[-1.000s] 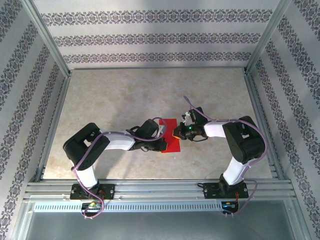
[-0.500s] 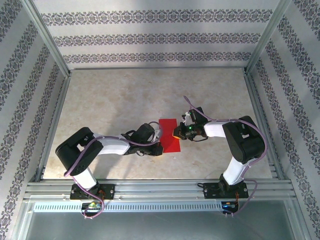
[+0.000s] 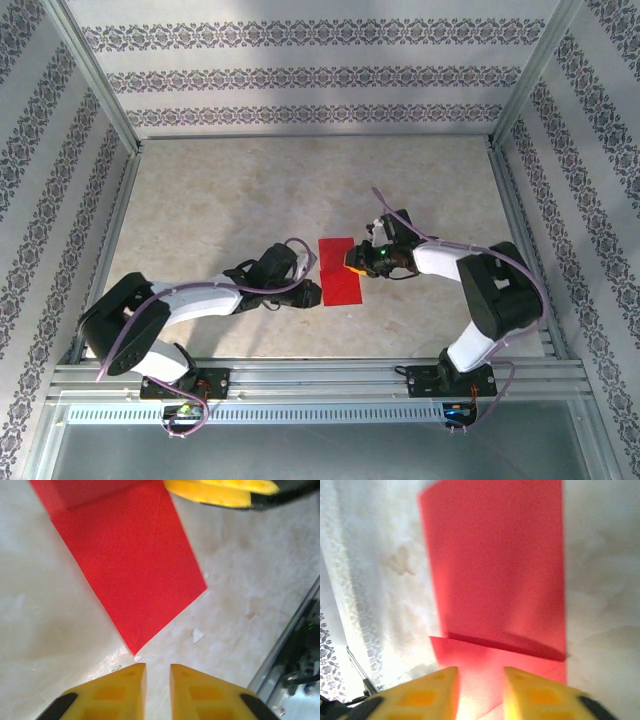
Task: Fold a paper plane with a square sheet of paper (fold left side to right side)
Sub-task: Fold the triangle a second time at the center of the table, then turn over the paper at the bottom-center of the table.
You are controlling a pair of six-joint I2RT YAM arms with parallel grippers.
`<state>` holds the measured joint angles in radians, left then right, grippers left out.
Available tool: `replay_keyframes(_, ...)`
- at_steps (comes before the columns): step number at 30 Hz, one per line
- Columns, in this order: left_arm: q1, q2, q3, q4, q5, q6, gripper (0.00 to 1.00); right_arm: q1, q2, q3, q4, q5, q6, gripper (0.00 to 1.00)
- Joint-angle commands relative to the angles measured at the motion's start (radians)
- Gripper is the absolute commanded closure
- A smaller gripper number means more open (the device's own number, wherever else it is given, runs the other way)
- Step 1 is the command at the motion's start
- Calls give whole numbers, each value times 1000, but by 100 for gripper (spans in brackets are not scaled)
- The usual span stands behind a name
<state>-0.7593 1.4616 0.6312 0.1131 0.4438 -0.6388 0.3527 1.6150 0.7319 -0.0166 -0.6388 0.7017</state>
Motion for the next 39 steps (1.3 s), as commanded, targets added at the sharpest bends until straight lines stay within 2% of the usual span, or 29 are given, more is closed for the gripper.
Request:
replay_keyframes(1, 41, -37, -15, 6, -15, -3, 72, -26, -120, 29, -48, 47, -28, 60)
replay_keyframes(4, 72, -28, -18, 63, 3, -27, 62, -51, -219, -11, -61, 92, -43, 51)
replay_keyframes(9, 99, 2, -20, 136, 23, -61, 58, -75, -300, -62, -67, 120, -51, 45)
replay_keyframes(11, 111, 30, -11, 167, 33, -73, 57, -103, -403, -132, -66, 141, -50, 38)
replay_keyframes(12, 123, 92, 28, 171, 41, -64, 54, -122, -470, -180, -62, 149, -41, 28)
replay_keyframes(15, 130, 147, 65, 165, 46, -57, 53, -148, -539, -232, -56, 130, -27, 15)
replay_keyframes(20, 135, 212, 110, 153, 30, -43, 53, -173, -638, -301, -45, 87, -15, 2)
replay_keyframes(24, 135, 250, 137, 154, 40, -36, 54, -182, -700, -339, -47, 63, 1, 2)
replay_keyframes(28, 137, 287, 165, 152, 55, -33, 59, -190, -745, -366, -52, 48, 17, 2)
replay_keyframes(34, 137, 317, 189, 133, 46, -19, 62, -192, -769, -373, -68, 43, 22, 2)
replay_keyframes(39, 136, 325, 190, 152, 57, -22, 73, -192, -754, -368, -66, 27, 15, 3)
